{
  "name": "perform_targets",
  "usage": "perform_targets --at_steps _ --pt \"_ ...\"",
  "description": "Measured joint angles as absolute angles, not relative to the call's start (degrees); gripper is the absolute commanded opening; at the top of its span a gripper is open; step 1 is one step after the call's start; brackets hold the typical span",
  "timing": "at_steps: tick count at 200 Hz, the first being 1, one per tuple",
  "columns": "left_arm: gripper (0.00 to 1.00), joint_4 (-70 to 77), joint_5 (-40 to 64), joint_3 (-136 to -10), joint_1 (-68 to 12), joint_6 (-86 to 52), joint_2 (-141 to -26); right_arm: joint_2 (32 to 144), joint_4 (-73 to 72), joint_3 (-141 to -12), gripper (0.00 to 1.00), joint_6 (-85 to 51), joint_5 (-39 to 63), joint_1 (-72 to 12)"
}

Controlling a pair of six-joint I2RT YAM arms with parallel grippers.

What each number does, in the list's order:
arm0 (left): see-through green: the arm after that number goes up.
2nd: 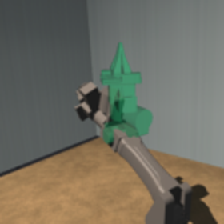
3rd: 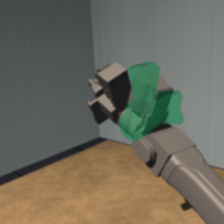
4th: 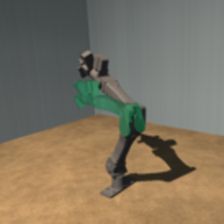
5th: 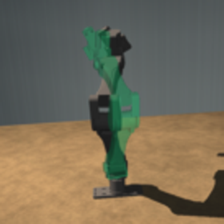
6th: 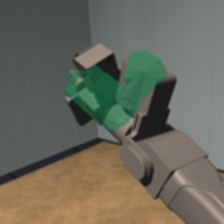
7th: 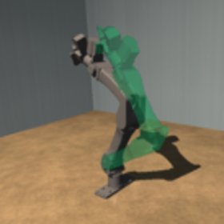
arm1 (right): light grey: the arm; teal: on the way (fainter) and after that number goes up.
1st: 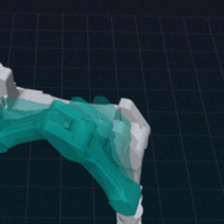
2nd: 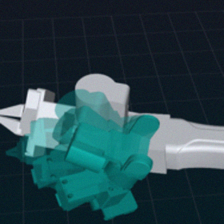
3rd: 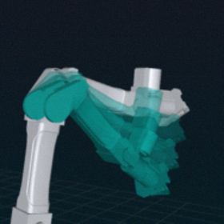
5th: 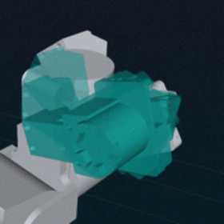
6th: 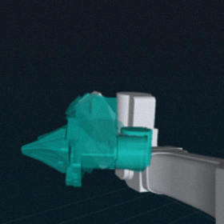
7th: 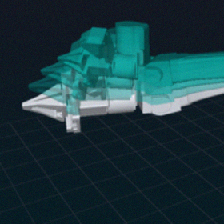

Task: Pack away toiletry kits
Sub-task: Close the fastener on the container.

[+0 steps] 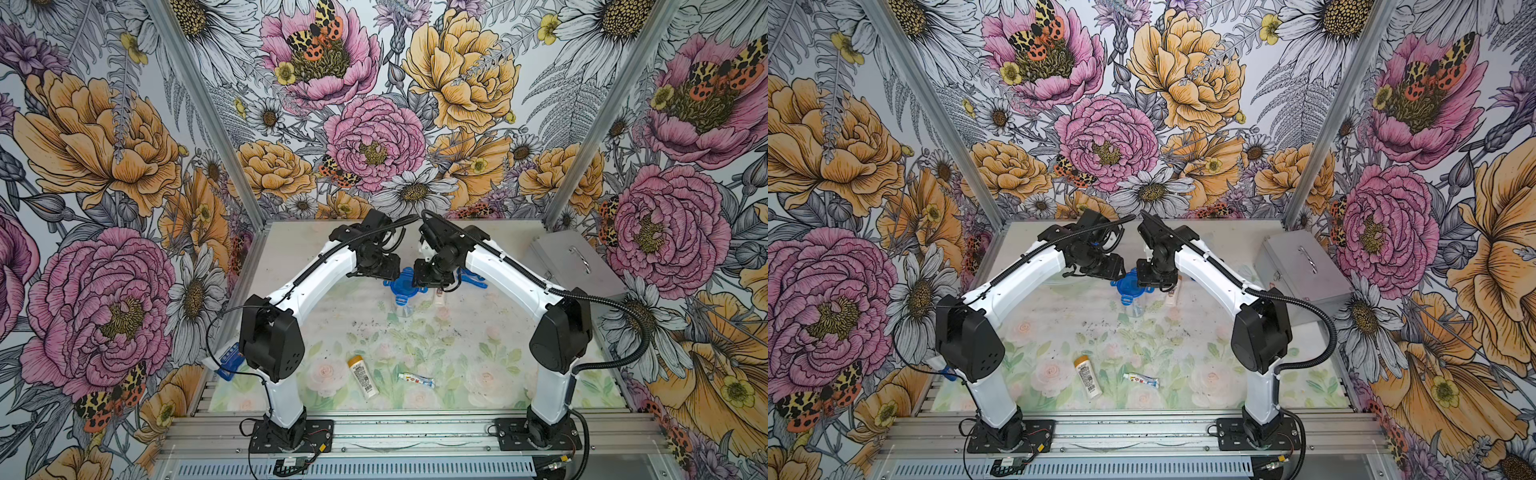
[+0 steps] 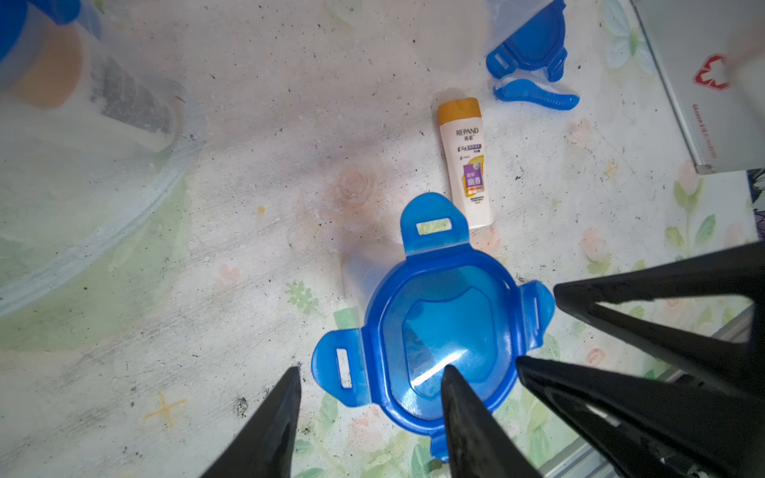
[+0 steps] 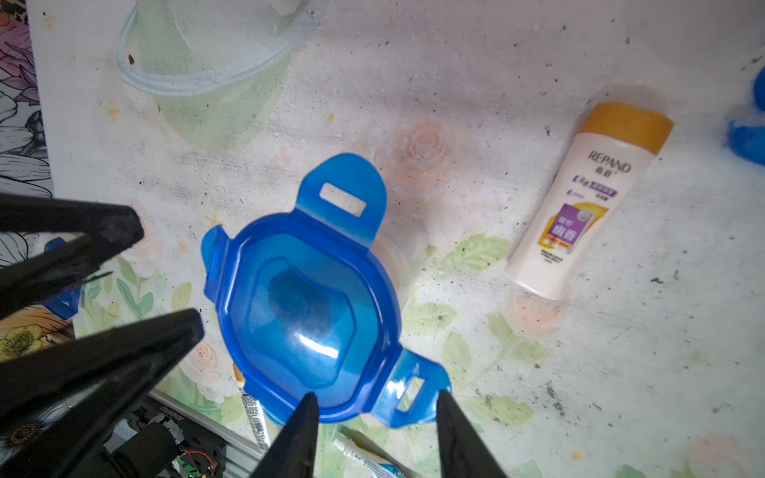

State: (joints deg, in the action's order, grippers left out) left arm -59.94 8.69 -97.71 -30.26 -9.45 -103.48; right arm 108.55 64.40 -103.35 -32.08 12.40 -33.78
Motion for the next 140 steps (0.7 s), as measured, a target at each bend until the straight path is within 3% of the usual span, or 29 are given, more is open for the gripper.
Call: perform_targets --at_steps 32,140 --pt "0.56 -60.2 9.6 -97.1 -30.2 -9.6 -103.5 108.9 64.4 -103.4 0.36 -32.2 13.0 -33.8" --pt "0.55 -60.2 12.3 -94.1 -30.2 -9.6 -103.5 111.2 64.4 -104.2 0.35 -32.1 14.9 -33.7"
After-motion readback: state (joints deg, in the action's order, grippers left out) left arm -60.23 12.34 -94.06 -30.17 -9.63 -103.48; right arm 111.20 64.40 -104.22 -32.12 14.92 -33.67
